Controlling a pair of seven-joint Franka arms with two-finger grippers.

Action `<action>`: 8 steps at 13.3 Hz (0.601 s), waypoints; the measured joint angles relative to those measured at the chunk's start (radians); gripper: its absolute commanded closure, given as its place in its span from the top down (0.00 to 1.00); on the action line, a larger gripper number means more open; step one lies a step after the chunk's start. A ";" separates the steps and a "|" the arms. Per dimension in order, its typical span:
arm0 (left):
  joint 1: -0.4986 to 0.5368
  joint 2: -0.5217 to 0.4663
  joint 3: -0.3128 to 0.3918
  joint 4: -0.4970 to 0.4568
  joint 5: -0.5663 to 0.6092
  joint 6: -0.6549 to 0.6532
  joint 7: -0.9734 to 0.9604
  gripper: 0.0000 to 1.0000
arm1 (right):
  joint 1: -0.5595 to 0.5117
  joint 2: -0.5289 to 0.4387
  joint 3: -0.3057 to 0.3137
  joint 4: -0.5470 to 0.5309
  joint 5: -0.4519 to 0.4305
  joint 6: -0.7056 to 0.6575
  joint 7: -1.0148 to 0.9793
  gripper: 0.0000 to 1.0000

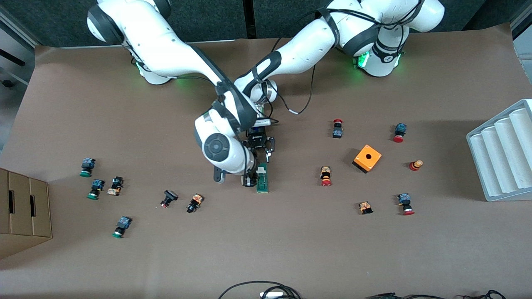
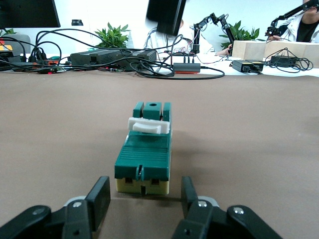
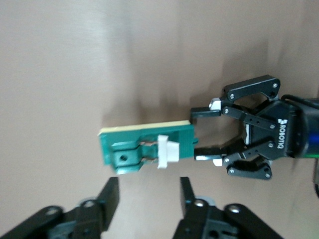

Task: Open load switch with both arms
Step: 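Open the right gripper and lift it away from the switch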

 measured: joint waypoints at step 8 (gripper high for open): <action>0.005 -0.013 -0.001 0.007 -0.046 0.006 0.127 0.81 | -0.227 -0.199 0.042 -0.037 -0.079 -0.227 -0.661 1.00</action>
